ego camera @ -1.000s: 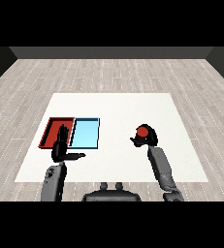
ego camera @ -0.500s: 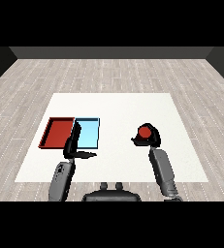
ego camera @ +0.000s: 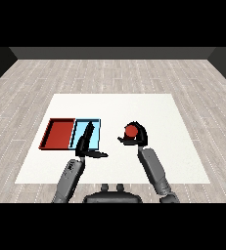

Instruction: Pick the red can and put it in the red box

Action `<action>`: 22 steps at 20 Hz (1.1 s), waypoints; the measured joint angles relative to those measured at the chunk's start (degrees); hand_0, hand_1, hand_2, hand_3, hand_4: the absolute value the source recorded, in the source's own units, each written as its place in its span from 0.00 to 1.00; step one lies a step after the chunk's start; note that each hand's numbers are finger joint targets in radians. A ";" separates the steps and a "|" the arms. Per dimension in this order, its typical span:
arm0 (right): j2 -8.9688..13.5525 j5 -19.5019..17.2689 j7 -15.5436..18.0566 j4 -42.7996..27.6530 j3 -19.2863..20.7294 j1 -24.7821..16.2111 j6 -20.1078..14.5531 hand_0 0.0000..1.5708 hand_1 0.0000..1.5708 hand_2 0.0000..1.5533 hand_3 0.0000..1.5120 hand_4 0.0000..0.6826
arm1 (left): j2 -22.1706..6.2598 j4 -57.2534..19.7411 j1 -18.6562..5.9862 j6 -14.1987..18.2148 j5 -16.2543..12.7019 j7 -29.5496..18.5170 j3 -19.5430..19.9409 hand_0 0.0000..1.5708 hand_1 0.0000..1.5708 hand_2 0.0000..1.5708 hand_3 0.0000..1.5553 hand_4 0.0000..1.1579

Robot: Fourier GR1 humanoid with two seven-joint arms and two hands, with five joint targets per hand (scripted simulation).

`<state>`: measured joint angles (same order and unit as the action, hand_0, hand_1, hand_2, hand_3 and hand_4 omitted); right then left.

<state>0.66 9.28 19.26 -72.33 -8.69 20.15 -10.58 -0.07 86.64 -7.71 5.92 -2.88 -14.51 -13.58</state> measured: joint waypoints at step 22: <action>-0.63 5.62 -0.05 -3.08 -15.19 5.33 -11.10 0.91 0.91 0.93 0.93 0.88 | 0.06 -8.16 -10.81 10.67 -3.85 3.87 -11.72 0.00 0.00 0.00 0.00 0.00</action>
<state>0.03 14.90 19.21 -75.41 -23.88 25.48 -21.68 0.00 78.48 -18.53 16.60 -6.73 -10.63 -25.30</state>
